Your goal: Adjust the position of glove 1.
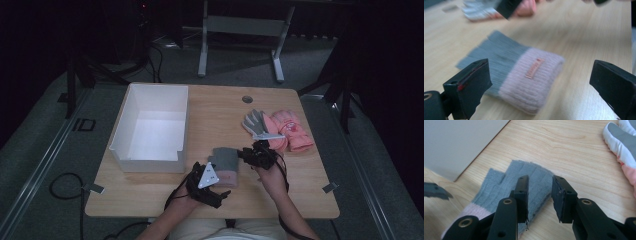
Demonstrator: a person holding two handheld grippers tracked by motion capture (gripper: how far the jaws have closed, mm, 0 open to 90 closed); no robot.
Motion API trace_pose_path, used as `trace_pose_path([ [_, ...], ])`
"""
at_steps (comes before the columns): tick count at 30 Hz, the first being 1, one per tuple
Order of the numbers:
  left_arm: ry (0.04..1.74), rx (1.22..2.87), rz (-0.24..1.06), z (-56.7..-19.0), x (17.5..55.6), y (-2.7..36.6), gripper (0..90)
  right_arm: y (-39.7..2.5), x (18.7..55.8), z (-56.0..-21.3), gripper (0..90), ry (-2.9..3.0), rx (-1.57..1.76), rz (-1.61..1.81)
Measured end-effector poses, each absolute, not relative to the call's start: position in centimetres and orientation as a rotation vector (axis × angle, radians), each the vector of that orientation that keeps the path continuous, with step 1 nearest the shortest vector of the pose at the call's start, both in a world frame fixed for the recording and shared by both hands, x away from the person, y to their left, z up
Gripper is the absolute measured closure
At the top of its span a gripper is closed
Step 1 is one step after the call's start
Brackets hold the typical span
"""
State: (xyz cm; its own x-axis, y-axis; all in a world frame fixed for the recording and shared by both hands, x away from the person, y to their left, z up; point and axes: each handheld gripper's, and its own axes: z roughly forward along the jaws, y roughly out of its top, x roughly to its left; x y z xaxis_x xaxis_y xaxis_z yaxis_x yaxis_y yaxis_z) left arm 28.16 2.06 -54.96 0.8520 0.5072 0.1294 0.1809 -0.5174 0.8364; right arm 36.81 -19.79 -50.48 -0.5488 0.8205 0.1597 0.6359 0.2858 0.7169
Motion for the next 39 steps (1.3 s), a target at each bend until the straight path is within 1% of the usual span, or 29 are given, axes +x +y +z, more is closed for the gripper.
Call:
trace_pose_path([
  [1,0.471,2.138,0.468,-55.0,28.2,1.7,3.1,-19.7,37.0,-50.5,66.4,2.325,1.333,1.109],
  [3,0.402,2.173,0.455,-55.0,28.5,1.5,5.0,-19.7,37.3,-50.4,65.8,2.332,1.331,1.109],
  [4,0.385,2.184,0.460,-55.1,28.6,1.4,7.3,-19.7,37.5,-50.4,65.3,2.338,1.333,1.106],
  [6,0.325,2.192,0.474,-55.1,28.8,1.4,14.9,-19.7,37.9,-50.4,64.7,2.344,1.340,1.108],
  [7,0.311,2.199,0.483,-55.1,29.0,1.4,15.5,-19.6,38.1,-50.5,63.6,2.349,1.347,1.104],
  [9,0.272,2.219,0.496,-55.2,29.2,1.4,21.6,-19.4,38.5,-50.8,62.4,2.349,1.371,1.083],
  [10,0.251,2.230,0.525,-55.3,29.2,1.3,23.0,-19.3,38.7,-51.1,60.9,2.350,1.384,1.080],
  [14,0.182,2.283,0.570,-55.7,29.1,0.7,28.4,-18.8,39.4,-52.2,55.9,2.345,1.430,1.033],
  [16,0.170,2.314,0.602,-56.1,29.1,0.3,31.2,-18.6,39.9,-52.7,53.1,2.343,1.461,1.019],
  [18,0.168,2.322,0.605,-56.2,29.1,0.2,34.3,-18.4,40.0,-53.0,52.4,2.343,1.477,1.014],
  [19,0.158,2.340,0.652,-56.4,29.0,0.0,36.0,-18.0,40.3,-53.6,49.0,2.357,1.489,0.986],
  [21,0.153,2.346,0.664,-56.5,29.0,-0.1,37.0,-17.7,40.5,-54.2,47.9,2.369,1.500,0.968],
  [25,0.163,2.349,0.673,-56.6,29.3,0.0,44.7,-17.5,40.7,-54.8,45.0,2.353,1.554,0.968],
  [26,0.166,2.345,0.664,-56.6,29.4,0.0,45.3,-17.5,40.7,-54.8,43.4,2.347,1.555,0.961],
  [27,0.161,2.345,0.666,-56.6,29.4,0.1,45.7,-17.5,40.7,-54.8,43.5,2.343,1.553,0.958],
  [28,0.161,2.345,0.666,-56.6,29.4,0.1,48.0,-17.5,40.7,-54.8,43.5,2.343,1.553,0.958],
  [29,0.163,2.342,0.648,-56.6,29.7,0.3,51.0,-17.5,40.6,-54.9,45.6,2.344,1.557,0.966],
  [30,0.163,2.342,0.648,-56.6,29.7,0.3,54.6,-17.5,40.6,-54.9,45.6,2.344,1.557,0.966],
  [31,0.160,2.345,0.610,-56.2,30.1,0.6,60.8,-17.5,40.7,-54.8,47.9,2.369,1.560,0.988],
  [32,0.163,2.346,0.579,-56.1,30.4,0.7,63.4,-17.4,40.7,-54.8,48.6,2.374,1.558,0.990],
  [35,0.140,2.357,0.519,-55.9,31.1,1.0,67.0,-17.5,40.8,-54.9,52.6,2.390,1.616,1.044],
  [36,0.140,2.357,0.519,-55.9,31.1,1.0,67.6,-17.5,40.8,-54.9,52.6,2.390,1.616,1.044],
  [37,0.128,2.359,0.494,-55.8,31.4,1.1,68.2,-17.5,40.9,-55.0,55.2,2.407,1.663,1.103],
  [39,0.130,2.362,0.479,-55.7,31.5,1.1,68.7,-17.5,41.0,-55.1,55.9,2.414,1.676,1.127],
])
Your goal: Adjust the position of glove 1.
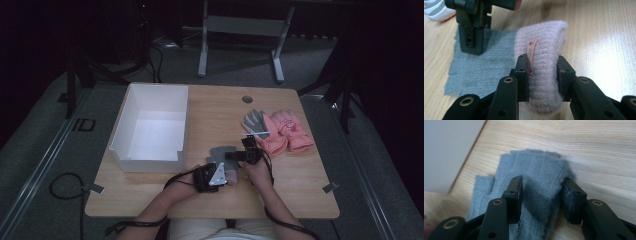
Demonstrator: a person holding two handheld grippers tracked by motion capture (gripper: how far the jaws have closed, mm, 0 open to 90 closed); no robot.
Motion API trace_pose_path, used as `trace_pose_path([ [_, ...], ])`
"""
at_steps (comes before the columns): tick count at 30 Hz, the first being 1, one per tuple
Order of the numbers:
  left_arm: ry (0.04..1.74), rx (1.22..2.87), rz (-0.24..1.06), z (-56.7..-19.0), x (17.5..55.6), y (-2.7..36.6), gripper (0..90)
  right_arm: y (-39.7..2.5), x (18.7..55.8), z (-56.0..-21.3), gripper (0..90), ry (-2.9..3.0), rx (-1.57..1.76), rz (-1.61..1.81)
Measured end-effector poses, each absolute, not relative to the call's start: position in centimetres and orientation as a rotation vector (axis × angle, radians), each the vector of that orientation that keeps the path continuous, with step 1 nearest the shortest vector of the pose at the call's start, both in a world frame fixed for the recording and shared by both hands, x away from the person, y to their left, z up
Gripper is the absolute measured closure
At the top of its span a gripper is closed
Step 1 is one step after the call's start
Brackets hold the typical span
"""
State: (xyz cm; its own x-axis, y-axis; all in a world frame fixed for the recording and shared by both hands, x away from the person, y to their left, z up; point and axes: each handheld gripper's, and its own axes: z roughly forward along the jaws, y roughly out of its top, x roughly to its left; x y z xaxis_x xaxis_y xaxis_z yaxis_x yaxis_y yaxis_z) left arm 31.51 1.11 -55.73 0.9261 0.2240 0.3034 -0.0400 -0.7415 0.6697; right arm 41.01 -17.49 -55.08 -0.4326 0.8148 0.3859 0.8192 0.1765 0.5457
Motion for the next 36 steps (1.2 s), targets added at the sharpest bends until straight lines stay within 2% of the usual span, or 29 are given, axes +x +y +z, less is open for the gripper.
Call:
trace_pose_path([
  [3,0.128,2.377,0.468,-55.6,31.7,1.1,69.3,-17.2,41.2,-55.1,60.2,-2.419,-1.639,-1.129],
  [6,0.144,2.384,0.446,-55.4,31.8,1.0,69.7,-16.6,41.3,-55.1,69.5,-2.436,-1.581,-1.118],
  [9,0.186,2.363,0.389,-55.3,32.2,1.4,69.9,-15.9,41.1,-54.6,73.4,-2.549,-1.520,-1.095],
  [18,0.229,2.382,0.402,-54.1,32.1,1.4,70.5,-16.5,40.4,-53.0,74.6,-2.565,-1.501,-1.188],
  [36,0.173,2.447,0.401,-47.4,32.9,1.1,70.6,-17.7,40.2,-48.2,74.7,-2.550,-1.469,-1.319],
])
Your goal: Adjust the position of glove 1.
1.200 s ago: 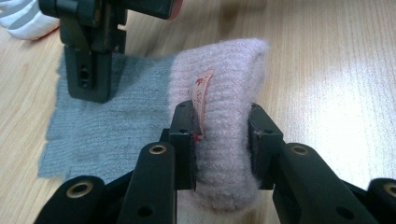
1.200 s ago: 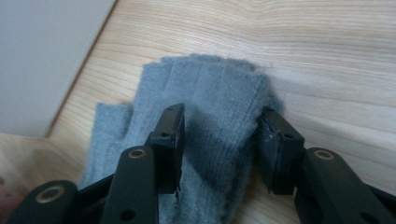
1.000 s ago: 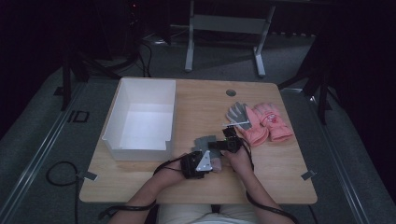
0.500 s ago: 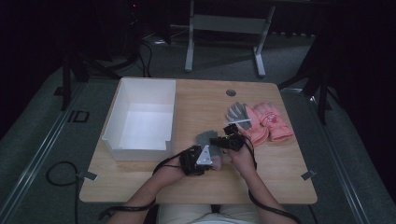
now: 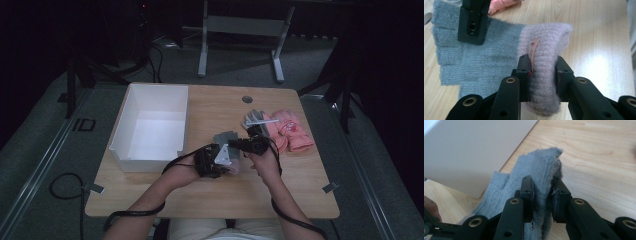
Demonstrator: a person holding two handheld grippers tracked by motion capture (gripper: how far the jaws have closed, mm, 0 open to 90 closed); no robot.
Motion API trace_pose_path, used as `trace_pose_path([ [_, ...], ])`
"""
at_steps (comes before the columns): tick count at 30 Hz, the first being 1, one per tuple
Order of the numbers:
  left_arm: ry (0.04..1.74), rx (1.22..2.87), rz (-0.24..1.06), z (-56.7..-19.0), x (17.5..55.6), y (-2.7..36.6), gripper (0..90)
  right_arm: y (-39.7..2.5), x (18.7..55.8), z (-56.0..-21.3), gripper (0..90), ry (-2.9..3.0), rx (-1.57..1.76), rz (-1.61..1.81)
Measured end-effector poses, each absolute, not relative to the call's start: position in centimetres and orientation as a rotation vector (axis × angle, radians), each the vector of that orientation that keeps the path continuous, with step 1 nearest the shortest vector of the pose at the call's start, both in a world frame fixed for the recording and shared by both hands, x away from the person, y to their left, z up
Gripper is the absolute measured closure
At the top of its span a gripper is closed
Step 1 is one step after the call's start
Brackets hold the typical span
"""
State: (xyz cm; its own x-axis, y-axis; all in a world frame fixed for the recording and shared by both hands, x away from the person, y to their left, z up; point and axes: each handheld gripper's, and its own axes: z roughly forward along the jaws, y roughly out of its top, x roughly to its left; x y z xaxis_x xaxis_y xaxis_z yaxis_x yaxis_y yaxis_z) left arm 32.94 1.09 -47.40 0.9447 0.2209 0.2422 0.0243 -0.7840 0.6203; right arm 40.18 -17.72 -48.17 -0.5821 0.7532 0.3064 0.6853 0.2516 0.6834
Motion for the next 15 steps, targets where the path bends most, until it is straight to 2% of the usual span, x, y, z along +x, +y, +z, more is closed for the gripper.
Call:
trace_pose_path([
  [15,0.137,2.448,0.456,-42.0,33.1,3.6,70.5,-16.0,40.2,-43.0,74.8,2.396,1.286,1.322],
])
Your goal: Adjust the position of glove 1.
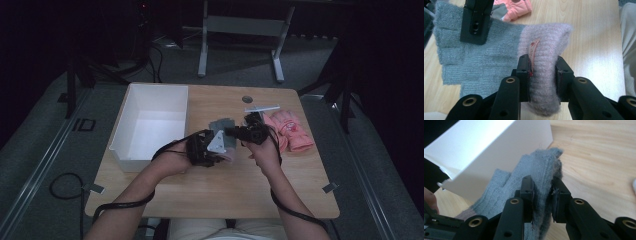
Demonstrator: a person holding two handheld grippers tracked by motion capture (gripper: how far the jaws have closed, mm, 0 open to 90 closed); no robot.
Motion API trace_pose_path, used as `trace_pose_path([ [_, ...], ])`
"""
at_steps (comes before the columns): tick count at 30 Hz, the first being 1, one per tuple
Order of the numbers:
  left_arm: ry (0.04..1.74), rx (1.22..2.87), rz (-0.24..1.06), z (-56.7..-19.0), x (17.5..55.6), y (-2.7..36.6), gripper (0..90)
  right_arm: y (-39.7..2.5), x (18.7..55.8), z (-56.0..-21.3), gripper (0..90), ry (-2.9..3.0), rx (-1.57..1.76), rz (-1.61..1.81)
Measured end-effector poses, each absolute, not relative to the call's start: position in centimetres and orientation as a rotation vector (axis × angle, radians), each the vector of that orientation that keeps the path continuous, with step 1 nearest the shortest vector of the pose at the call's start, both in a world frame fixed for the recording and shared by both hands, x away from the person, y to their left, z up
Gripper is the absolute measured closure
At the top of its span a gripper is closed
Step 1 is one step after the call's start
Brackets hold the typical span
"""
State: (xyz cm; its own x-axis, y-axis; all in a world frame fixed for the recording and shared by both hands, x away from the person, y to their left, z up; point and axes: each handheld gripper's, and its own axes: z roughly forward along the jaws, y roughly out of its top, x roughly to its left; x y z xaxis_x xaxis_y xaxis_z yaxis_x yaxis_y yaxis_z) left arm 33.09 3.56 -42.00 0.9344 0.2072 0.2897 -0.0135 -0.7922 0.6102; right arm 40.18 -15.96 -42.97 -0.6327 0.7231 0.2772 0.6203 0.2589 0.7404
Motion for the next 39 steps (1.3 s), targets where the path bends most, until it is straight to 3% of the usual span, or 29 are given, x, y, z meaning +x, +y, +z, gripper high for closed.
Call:
trace_pose_path([
  [19,0.143,2.506,0.554,-37.6,33.4,8.5,70.4,-10.2,41.4,-38.8,74.9,2.397,1.183,1.390],
  [39,0.206,2.592,0.595,-37.0,33.3,16.1,70.1,-1.3,42.5,-38.8,74.9,2.471,1.098,1.407],
])
